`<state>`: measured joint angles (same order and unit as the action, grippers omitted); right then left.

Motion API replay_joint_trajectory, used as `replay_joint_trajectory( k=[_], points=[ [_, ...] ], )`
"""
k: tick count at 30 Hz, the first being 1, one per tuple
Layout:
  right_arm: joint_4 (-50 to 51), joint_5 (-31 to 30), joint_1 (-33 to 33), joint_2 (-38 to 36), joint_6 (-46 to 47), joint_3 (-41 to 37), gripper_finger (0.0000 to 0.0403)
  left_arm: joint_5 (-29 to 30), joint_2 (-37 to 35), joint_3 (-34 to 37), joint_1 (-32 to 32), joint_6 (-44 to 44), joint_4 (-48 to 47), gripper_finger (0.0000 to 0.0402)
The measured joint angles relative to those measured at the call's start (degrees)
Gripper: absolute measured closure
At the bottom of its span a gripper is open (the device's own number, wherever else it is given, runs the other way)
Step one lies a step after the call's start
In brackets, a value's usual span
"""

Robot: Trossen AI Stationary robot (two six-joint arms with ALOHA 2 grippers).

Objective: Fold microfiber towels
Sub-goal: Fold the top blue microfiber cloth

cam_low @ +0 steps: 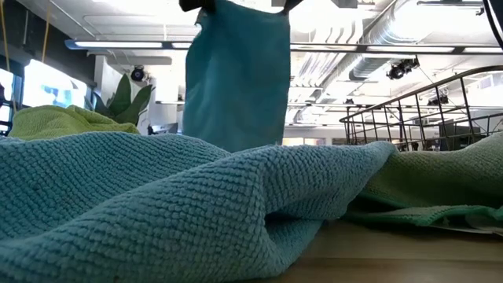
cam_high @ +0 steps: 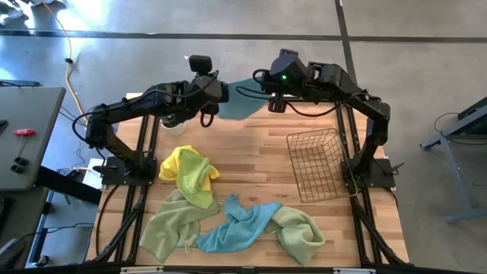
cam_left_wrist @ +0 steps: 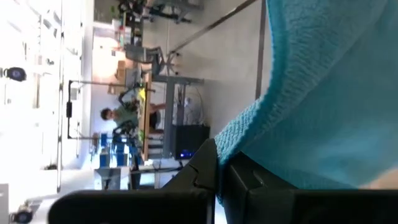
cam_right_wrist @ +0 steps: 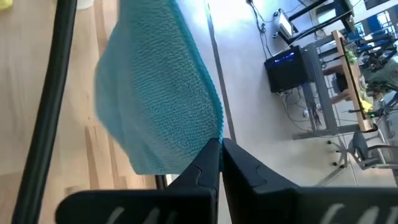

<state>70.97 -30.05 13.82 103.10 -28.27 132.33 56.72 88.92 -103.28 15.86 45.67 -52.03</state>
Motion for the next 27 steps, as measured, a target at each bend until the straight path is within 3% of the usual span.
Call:
replay_joint_trajectory(
  k=[5,9,15,22,27],
  points=[
    [-0.03,3.50,-0.17,-1.31,3.83,-0.02,0.0403,3.05,-0.54,0.01,-0.92,0.50,0.02,0.0401],
    [-0.04,8.43,0.11,-3.33,9.01,-0.02,0.0403,1.78,-0.50,0.00,-1.99,-0.96,0.00,0.0401],
    [0.14,9.90,2.82,-3.89,15.04,-0.02,0.0403,-10.89,-0.45,0.00,-0.81,-10.32,0.02,0.0401],
    [0.76,14.12,6.27,-2.48,19.19,-0.09,0.0403,-21.35,-0.11,0.02,3.75,-25.90,0.02,0.0401],
    [-0.56,14.02,9.00,-2.59,19.93,-0.09,0.0403,-27.16,-0.11,0.02,7.82,-30.68,0.03,0.0401]
  ],
)
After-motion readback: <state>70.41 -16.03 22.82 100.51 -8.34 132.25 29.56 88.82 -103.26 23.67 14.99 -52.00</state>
